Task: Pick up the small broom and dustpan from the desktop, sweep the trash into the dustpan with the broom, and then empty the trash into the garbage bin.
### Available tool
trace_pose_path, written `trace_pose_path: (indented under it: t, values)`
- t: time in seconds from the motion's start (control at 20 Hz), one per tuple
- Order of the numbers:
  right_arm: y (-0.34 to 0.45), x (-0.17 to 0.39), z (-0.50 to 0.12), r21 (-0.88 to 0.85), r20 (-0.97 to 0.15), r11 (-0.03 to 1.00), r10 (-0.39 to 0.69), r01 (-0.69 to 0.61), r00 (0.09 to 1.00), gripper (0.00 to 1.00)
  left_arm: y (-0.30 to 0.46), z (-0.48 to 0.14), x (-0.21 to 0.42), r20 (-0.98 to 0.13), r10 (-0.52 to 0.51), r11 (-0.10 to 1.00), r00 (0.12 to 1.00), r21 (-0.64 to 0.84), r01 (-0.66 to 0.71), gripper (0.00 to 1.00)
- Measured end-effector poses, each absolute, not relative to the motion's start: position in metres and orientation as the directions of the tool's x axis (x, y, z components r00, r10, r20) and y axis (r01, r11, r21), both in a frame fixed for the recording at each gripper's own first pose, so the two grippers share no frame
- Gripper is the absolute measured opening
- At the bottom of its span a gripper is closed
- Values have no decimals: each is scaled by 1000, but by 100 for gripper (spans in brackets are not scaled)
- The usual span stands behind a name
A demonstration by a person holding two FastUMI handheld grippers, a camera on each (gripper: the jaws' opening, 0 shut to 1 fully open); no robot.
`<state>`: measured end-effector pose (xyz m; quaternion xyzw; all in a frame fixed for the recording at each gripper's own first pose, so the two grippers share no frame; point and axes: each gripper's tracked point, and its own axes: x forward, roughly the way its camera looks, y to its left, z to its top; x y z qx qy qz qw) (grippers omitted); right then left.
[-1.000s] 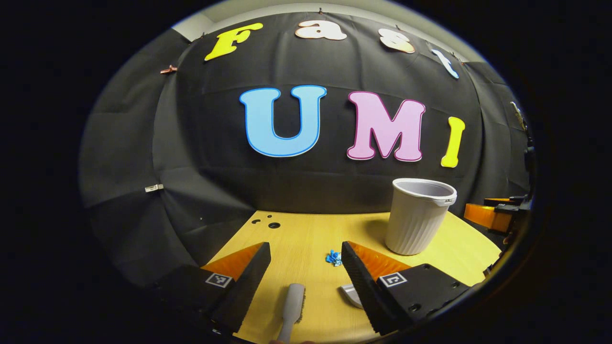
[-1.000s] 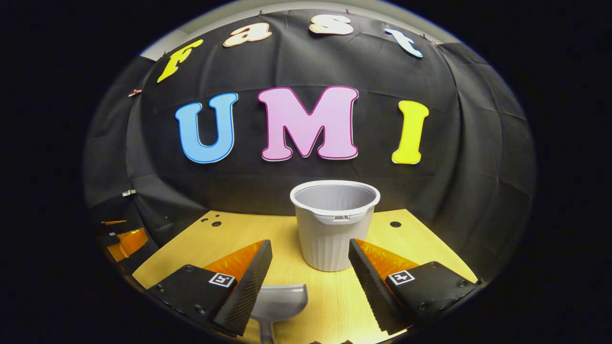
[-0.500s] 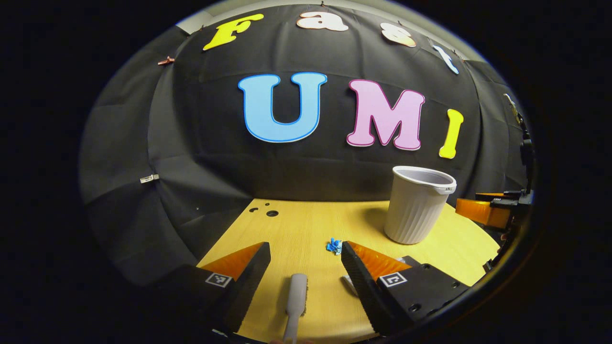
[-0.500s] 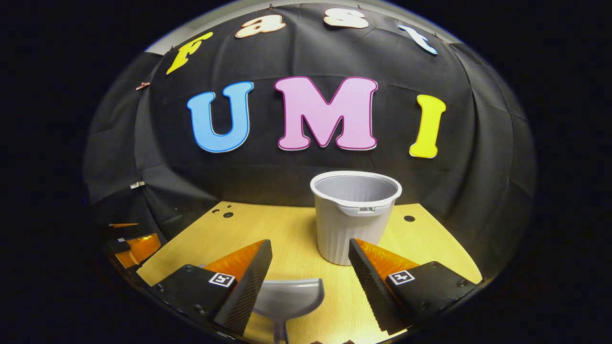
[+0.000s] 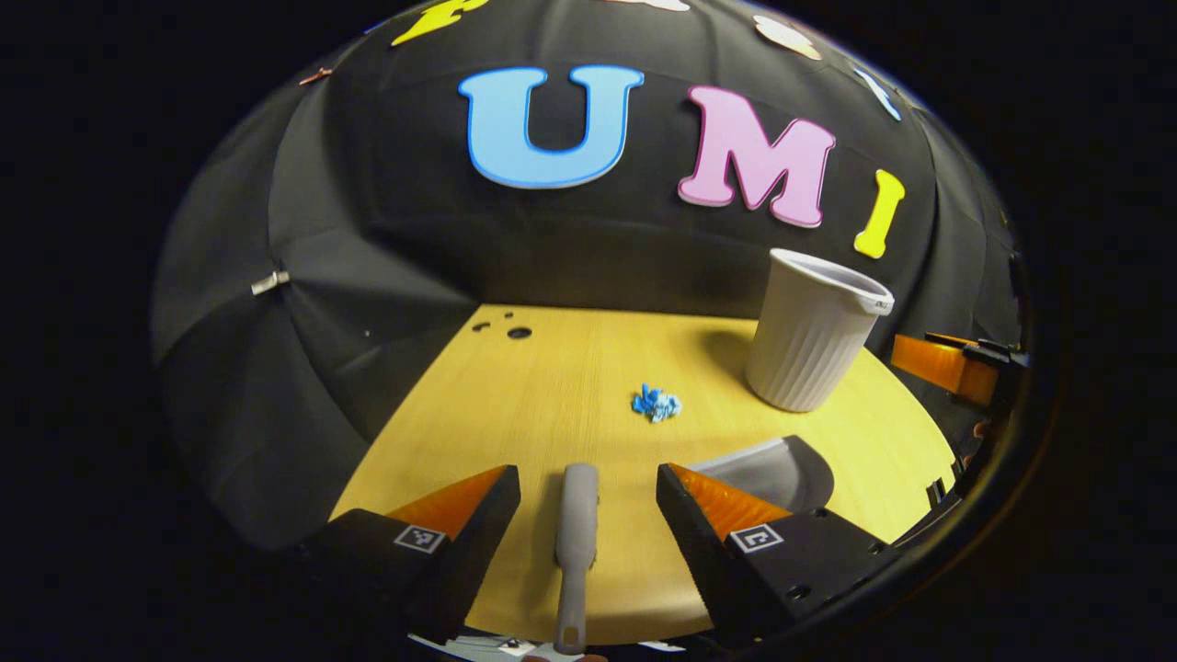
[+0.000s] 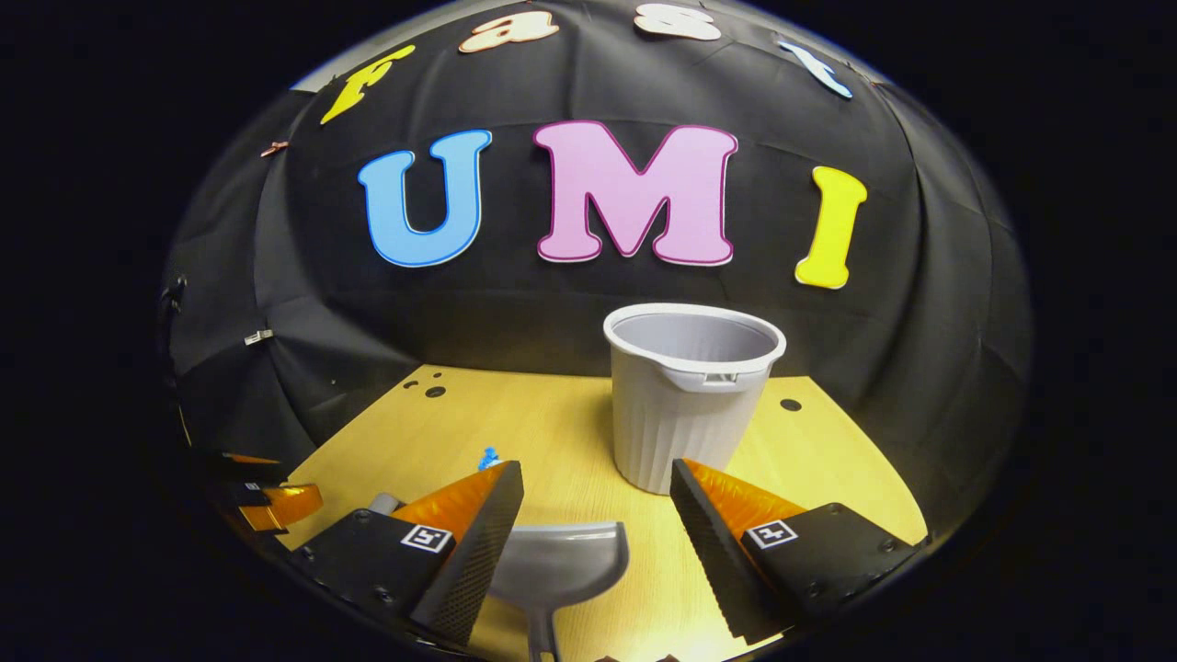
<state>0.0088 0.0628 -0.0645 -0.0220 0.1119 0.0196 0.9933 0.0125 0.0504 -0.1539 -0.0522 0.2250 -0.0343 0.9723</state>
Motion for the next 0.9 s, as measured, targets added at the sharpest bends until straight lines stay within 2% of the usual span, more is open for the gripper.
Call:
trace_pose_path:
  t: [0.25, 0.4, 0.9]
  values:
    - [62, 13, -100, -49, -315, 999, -1, -16, 949, 100, 52, -218, 8, -600, -121, 981, 790, -192, 5, 98]
    - [64, 8, -123, -20, -377, 1000, 2, -11, 926, 100, 49, -246, 5, -675, -138, 982, 725, -187, 12, 96]
    - [65, -12, -170, 18, -493, 1000, -1, 11, 870, 100, 44, -304, -6, -835, -123, 992, 536, -102, 70, 96]
